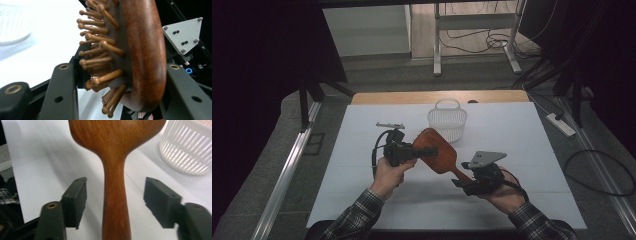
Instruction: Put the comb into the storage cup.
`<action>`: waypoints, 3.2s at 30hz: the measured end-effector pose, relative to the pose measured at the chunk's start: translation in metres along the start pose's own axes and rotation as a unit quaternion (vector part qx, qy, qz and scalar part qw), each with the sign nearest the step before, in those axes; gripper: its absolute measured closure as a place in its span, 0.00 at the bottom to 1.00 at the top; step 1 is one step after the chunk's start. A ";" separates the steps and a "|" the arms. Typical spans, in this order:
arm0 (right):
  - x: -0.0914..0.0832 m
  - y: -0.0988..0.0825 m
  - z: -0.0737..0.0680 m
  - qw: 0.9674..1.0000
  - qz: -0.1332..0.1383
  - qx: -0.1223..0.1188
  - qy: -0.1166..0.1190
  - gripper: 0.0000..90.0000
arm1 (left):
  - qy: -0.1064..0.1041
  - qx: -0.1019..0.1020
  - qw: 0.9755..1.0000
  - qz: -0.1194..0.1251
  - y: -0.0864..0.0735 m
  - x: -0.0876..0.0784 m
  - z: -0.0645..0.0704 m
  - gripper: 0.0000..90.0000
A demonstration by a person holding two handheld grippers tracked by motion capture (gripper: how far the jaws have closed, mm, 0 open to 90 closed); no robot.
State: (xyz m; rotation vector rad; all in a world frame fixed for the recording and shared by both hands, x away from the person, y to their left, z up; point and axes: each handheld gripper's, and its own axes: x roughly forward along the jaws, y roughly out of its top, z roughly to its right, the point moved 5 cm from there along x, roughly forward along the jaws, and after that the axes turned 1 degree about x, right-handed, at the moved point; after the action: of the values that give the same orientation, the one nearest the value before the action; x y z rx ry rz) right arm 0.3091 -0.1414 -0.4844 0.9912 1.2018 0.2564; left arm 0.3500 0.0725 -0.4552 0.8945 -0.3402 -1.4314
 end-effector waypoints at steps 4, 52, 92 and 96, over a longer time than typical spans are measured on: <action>-0.001 -0.002 0.003 1.000 -0.007 0.019 0.015 0.29 | 0.020 0.012 1.000 0.002 0.003 -0.004 -0.001 0.57; -0.028 -0.038 0.032 0.996 -0.042 0.079 0.000 0.00 | 0.098 0.049 0.994 0.027 0.046 -0.037 -0.013 0.57; -0.079 -0.079 0.039 0.983 -0.078 0.137 -0.094 0.00 | 0.117 0.032 0.991 0.064 0.090 -0.064 -0.025 0.57; -0.084 -0.083 0.039 0.980 -0.078 0.146 -0.110 0.00 | 0.119 0.033 0.990 0.065 0.093 -0.065 -0.026 0.57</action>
State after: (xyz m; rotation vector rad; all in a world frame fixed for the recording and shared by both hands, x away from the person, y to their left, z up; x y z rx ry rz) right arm 0.2842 -0.2629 -0.4906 1.1394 1.1251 -0.1547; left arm 0.4228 0.1326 -0.3872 1.0669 -0.2615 -1.1844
